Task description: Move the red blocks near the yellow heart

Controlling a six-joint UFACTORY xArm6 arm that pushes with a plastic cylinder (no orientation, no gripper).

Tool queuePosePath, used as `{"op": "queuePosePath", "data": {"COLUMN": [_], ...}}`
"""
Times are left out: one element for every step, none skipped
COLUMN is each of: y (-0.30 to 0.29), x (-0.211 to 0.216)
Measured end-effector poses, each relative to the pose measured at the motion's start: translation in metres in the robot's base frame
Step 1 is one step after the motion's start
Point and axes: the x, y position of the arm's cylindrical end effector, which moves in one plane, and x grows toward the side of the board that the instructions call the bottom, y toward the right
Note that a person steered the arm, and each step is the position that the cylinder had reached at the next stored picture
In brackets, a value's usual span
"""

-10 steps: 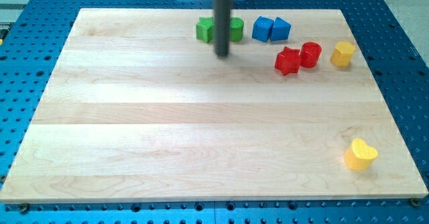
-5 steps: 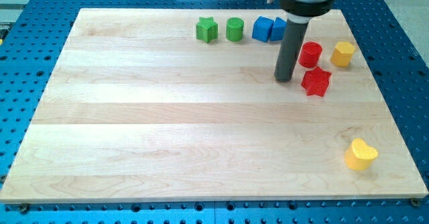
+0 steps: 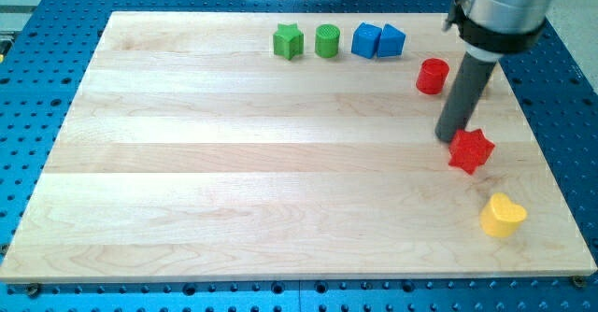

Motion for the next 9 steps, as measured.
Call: {"op": "queuePosePath", "data": {"y": [0.000, -0.022, -0.071, -0.071, -0.027, 0.003, -0.005, -0.012, 0.020], "x": [0.020, 0.006, -0.071, -0.153, -0.155, -0.106, -0.033, -0.066, -0.073]}}
